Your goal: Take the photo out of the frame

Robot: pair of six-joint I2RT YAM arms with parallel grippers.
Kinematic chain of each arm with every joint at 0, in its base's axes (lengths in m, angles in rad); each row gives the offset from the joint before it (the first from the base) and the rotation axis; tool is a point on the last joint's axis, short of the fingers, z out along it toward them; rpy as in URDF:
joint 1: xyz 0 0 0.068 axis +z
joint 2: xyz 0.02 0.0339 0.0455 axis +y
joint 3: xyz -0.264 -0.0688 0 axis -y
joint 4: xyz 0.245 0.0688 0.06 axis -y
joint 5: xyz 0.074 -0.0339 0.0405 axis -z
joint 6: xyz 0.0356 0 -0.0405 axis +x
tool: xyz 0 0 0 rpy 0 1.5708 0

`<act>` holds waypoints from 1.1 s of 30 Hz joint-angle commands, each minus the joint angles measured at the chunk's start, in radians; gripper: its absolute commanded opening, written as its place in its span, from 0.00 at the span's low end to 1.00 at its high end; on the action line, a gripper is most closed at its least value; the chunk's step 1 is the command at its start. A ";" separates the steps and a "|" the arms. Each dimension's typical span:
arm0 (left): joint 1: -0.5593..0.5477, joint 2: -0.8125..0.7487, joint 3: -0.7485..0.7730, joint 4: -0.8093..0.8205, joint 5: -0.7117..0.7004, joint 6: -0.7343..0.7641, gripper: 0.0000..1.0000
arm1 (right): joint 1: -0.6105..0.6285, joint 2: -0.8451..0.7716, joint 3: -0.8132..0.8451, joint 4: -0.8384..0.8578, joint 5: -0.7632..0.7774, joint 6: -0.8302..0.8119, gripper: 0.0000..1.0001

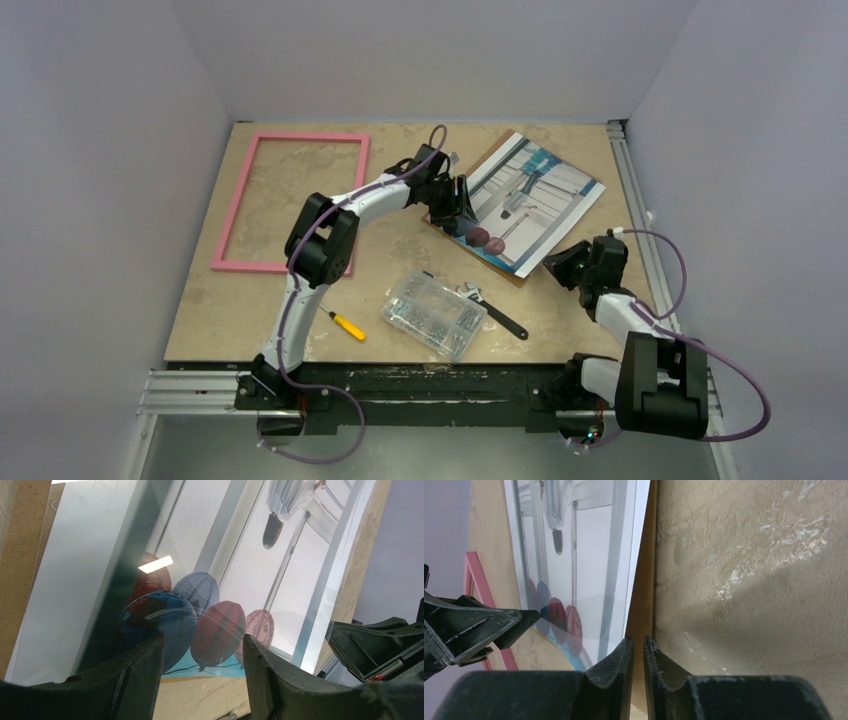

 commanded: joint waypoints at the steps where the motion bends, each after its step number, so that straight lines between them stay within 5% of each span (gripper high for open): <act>1: 0.012 0.027 0.020 -0.020 -0.020 0.003 0.57 | 0.002 -0.009 -0.011 0.006 -0.030 0.016 0.14; 23: 0.018 0.028 0.020 -0.016 -0.018 0.001 0.57 | 0.003 -0.089 -0.013 -0.067 -0.032 0.019 0.14; 33: 0.021 0.030 0.023 -0.015 -0.009 -0.006 0.57 | 0.004 0.015 -0.004 -0.002 -0.042 0.036 0.14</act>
